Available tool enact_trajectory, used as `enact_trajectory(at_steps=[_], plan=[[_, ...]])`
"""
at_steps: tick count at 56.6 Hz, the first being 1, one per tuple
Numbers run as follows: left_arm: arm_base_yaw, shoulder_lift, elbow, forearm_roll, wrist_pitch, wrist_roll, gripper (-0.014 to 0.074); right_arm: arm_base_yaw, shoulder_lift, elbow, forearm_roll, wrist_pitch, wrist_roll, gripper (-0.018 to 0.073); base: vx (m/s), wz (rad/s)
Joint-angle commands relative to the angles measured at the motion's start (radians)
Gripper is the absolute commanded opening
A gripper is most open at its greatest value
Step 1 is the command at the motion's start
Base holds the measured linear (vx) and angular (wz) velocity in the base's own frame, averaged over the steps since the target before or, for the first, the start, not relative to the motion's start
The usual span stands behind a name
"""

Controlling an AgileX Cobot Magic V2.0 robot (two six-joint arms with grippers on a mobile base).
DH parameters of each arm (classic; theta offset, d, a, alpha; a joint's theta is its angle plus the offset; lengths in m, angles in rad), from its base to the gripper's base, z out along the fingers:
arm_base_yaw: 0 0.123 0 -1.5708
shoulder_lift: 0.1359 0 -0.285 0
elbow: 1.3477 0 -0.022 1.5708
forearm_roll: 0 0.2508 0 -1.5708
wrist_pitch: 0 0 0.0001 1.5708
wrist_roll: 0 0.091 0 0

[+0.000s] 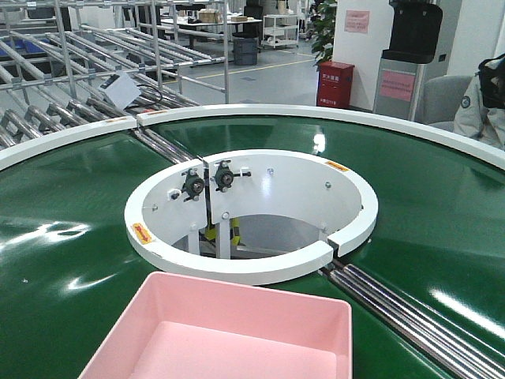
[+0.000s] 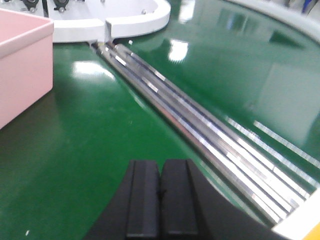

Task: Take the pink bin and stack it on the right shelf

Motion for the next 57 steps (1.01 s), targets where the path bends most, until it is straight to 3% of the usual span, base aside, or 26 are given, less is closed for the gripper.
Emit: enact_trajectory(at_steps=[1,13,22,30,40,47,57], plan=[[0.000,-0.015,0.010,0.000,-0.090,-0.008,-0.0008,-0.003,-0.001,0.000,-0.035,-0.169,0.025,-0.0011,0.00,0.00],[0.000,-0.015,0.010,0.000,-0.085,-0.009,-0.0008,-0.003,-0.001,0.000,-0.005,-0.356,0.156,-0.0011,0.00,0.00],[0.000,-0.015,0.009,0.000,-0.085,-0.030,-0.0008,-0.003,-0.001,0.000,-0.068,-0.459,0.068,-0.0011,0.00,0.00],[0.000,-0.015,0.007,0.000,-0.091,-0.052,-0.0008,-0.003,-0.001,0.000,-0.074,-0.528,0.060,-0.0011,0.00,0.00],[0.000,-0.015,-0.017,-0.006,-0.094,-0.052,-0.0008,-0.003,-0.001,-0.012,-0.070,-0.543,0.066,-0.0011,0.00,0.00],[0.000,-0.013,-0.141,0.000,-0.038,-0.041,-0.0008,-0.003,0.013,-0.125,-0.052,-0.528,0.112,-0.0011,0.00,0.00],[0.000,0.141,-0.419,0.031,0.170,0.107,-0.0008,-0.003,0.179,-0.403,-0.052,-0.315,0.155,-0.0011,0.00,0.00]])
